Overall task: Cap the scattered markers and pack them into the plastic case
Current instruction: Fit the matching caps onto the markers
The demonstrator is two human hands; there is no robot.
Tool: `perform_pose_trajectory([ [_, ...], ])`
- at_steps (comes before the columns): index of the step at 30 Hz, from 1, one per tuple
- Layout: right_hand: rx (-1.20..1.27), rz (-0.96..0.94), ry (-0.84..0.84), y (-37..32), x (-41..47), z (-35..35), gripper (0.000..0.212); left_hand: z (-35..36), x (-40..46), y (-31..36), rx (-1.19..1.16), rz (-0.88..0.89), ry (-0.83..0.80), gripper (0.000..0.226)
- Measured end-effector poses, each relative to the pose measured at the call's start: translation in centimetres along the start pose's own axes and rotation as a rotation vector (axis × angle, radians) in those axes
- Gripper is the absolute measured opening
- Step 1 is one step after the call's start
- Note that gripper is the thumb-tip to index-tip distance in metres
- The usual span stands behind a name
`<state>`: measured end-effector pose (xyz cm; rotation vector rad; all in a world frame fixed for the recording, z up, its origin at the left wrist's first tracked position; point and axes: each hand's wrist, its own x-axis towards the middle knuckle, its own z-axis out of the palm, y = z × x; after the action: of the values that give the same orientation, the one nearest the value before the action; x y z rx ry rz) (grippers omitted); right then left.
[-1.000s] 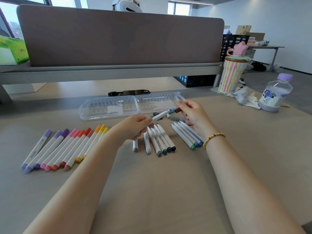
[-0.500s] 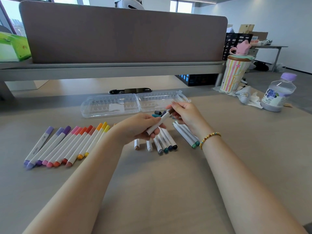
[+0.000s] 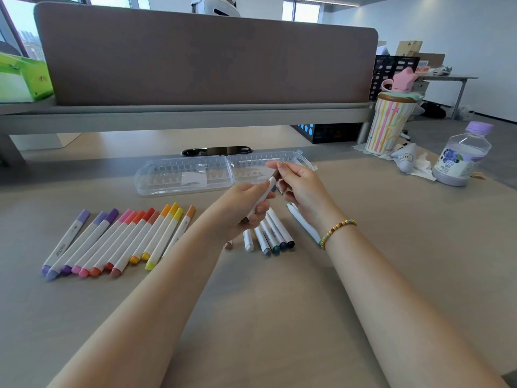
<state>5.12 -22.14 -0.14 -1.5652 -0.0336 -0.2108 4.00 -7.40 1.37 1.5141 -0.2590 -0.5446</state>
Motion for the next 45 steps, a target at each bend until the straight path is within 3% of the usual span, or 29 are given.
perform_pose_trajectory([
  [3, 0.000, 0.020, -0.021, 0.0, -0.1, -0.1, 0.024, -0.2, -0.1, 0.3, 0.094, -0.033, 0.013, 0.031],
  [9, -0.060, 0.022, 0.143, 0.1, 0.5, -1.7, 0.023, -2.3, 0.5, 0.9, 0.783, -0.068, 0.299, 0.037],
  [13, -0.080, 0.060, 0.253, 0.5, 0.8, -2.6, 0.024, -3.1, 0.9, 0.0, 0.921, -0.106, 0.389, 0.029],
  [18, -0.153, 0.055, 0.291, 0.3, 0.8, -2.8, 0.025, -3.1, 1.4, -0.7, 1.131, -0.141, 0.379, 0.025],
  [25, -0.298, 0.049, 0.262, 0.2, 0.5, -3.0, 0.027, -3.3, 1.5, -1.0, 1.361, -0.169, 0.364, 0.038],
  [32, -0.615, 0.092, 0.067, 0.1, 0.1, -2.8, 0.025, -3.6, 1.6, -1.5, 1.400, -0.158, 0.361, 0.045],
  [37, -0.725, 0.116, 0.070, -0.1, 0.0, -4.0, 0.022, -2.9, 1.4, -0.9, 1.399, 0.008, 0.369, 0.016],
  [41, -0.784, 0.163, -0.052, -0.6, -0.4, -3.9, 0.010, -1.5, 1.3, -0.5, 1.365, 0.148, 0.228, 0.014],
  [45, -0.934, 0.196, -0.234, -1.3, -0.7, -2.4, 0.005, -1.2, 1.4, -0.9, 1.406, 0.085, 0.096, 0.025],
])
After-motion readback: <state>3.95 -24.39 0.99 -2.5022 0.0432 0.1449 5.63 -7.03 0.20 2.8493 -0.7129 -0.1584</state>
